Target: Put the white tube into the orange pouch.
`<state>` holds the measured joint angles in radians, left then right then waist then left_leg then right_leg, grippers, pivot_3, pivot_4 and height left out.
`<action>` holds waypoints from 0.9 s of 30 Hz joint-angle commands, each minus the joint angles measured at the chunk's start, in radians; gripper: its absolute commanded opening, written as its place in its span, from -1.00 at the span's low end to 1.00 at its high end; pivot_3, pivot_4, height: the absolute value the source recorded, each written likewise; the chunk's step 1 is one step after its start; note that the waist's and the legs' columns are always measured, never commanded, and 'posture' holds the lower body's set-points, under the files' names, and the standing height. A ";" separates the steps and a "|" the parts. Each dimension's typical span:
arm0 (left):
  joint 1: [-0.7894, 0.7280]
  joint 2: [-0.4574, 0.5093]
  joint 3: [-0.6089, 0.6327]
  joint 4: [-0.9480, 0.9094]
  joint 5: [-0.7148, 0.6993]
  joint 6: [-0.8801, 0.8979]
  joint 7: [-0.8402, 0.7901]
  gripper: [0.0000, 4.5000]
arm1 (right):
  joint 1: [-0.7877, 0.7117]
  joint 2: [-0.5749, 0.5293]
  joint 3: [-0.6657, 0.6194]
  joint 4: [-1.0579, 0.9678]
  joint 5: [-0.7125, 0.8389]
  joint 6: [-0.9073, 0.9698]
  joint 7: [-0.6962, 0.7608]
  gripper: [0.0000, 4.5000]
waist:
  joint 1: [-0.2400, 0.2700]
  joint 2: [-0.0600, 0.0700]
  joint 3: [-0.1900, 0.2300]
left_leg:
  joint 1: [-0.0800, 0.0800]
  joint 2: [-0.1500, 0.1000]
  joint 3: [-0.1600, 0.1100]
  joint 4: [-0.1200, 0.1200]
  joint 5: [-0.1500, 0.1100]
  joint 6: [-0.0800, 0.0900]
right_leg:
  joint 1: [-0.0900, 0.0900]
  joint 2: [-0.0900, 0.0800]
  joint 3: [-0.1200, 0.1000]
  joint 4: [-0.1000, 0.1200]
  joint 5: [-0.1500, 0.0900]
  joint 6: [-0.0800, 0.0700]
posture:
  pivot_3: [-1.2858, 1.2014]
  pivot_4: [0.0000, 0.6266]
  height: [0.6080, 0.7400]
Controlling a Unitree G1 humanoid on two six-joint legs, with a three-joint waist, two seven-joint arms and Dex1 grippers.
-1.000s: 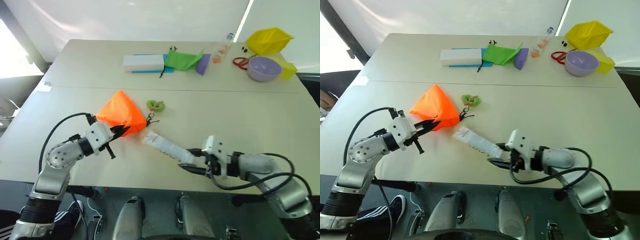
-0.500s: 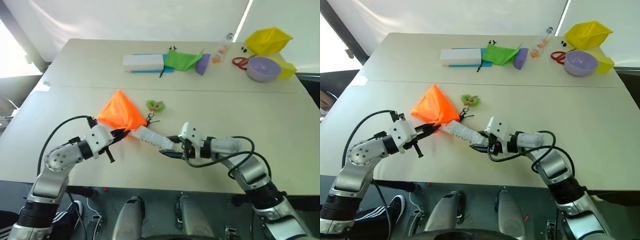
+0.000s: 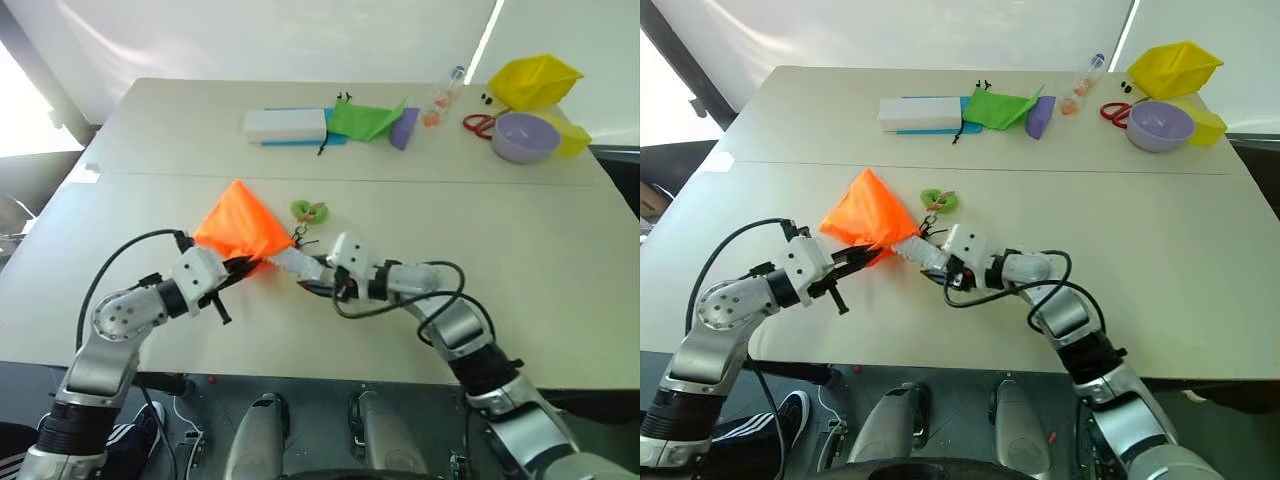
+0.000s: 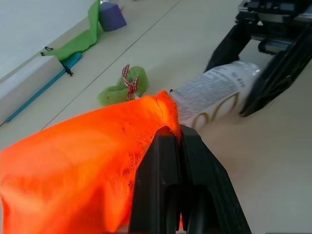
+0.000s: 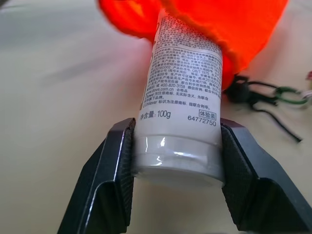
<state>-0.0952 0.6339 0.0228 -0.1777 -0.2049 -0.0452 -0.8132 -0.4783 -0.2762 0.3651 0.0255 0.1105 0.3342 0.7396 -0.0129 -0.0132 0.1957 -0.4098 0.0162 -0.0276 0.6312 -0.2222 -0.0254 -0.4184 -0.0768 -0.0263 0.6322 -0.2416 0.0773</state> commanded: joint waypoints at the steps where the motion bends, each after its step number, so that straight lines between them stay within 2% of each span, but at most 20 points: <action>1: -0.020 -0.001 0.007 -0.036 -0.005 -0.001 0.005 -1.00 | -0.039 0.061 -0.024 0.002 -0.025 -0.031 -0.077 -0.20 | 0.000 0.000 0.000 | 0.000 0.000 0.000 0.000 0.000 0.000 | 0.000 0.000 0.000 0.000 0.000 0.000 | 0.03 -0.52 1.00; 15: -0.018 -0.007 0.000 -0.035 -0.002 -0.008 0.008 -1.00 | -0.158 0.201 0.051 0.147 -0.138 0.060 -0.156 -0.20 | -0.003 0.000 0.000 | 0.000 0.000 -0.001 -0.001 0.000 0.000 | -0.002 0.001 0.000 0.003 0.001 0.002 | 0.03 -0.52 1.00; 27: -0.008 -0.016 -0.019 -0.049 0.010 -0.006 0.011 -1.00 | -0.225 0.325 -0.003 0.254 -0.129 0.107 -0.232 -0.20 | -0.004 0.000 0.000 | 0.000 0.000 0.000 -0.001 0.000 0.000 | -0.002 0.001 0.001 0.003 0.002 0.002 | 0.03 -0.52 1.00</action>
<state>-0.1061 0.6192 0.0117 -0.1798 -0.1958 -0.0472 -0.8032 -0.6770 0.0255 0.3738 0.2829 -0.0180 0.4552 0.5270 -0.0168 -0.0132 0.1957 -0.4098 0.0166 -0.0281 0.6305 -0.2221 -0.0253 -0.4205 -0.0754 -0.0255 0.6351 -0.2401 0.0795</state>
